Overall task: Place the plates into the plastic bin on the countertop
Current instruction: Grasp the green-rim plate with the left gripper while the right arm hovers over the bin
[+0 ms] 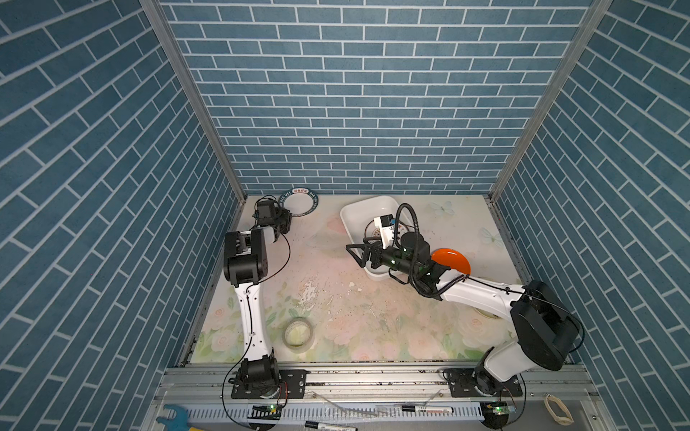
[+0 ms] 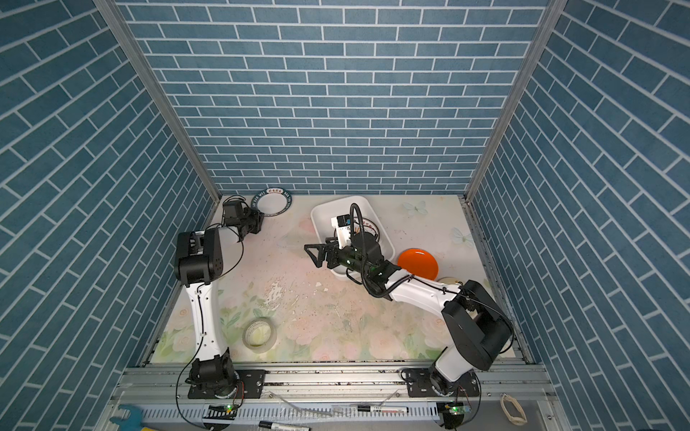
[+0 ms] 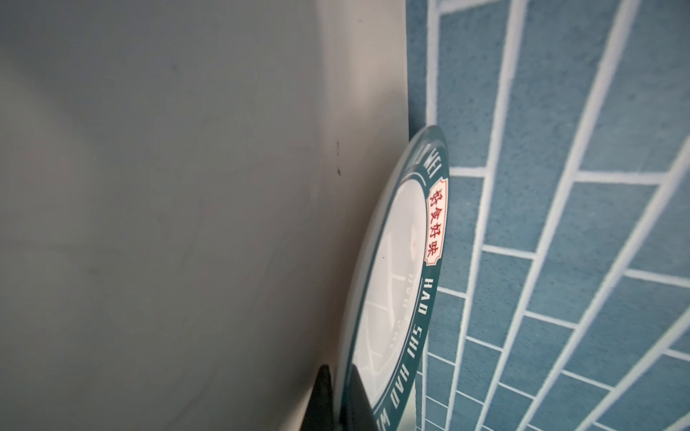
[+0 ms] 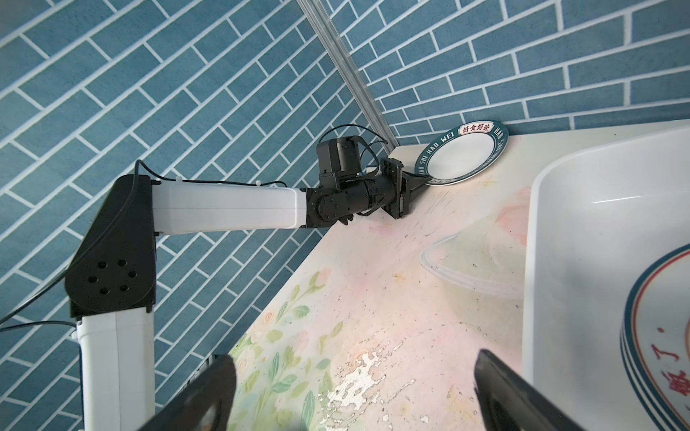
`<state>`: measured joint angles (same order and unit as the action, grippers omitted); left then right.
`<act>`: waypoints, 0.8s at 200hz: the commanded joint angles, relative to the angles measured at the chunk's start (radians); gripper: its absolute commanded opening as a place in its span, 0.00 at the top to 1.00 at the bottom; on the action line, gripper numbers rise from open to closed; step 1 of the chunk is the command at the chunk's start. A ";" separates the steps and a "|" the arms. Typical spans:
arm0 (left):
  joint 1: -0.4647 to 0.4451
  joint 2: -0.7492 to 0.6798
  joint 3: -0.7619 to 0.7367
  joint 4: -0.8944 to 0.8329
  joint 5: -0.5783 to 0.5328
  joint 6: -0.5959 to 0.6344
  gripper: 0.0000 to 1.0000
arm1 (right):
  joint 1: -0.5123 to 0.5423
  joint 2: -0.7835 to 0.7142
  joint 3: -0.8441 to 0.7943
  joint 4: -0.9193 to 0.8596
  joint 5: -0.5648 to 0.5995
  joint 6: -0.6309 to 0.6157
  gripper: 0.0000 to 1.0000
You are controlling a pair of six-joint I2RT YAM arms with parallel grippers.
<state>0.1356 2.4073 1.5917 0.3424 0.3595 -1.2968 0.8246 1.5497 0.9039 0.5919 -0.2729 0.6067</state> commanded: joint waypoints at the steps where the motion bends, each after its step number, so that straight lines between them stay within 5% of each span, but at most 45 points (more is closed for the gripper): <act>1: -0.001 -0.018 -0.056 -0.079 -0.010 0.024 0.97 | 0.004 -0.037 -0.013 0.015 0.029 0.025 0.01; 113: -0.010 -0.411 -0.336 -0.099 0.033 0.059 0.97 | 0.004 -0.326 -0.168 -0.162 0.179 0.004 0.01; 160: -0.054 -0.630 -0.430 -0.220 0.056 0.128 0.97 | 0.005 -0.594 -0.254 -0.381 0.387 -0.035 0.01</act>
<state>0.1139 1.8828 1.1881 0.1692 0.3832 -1.2289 0.8246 1.0779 0.6762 0.3519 -0.0216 0.6018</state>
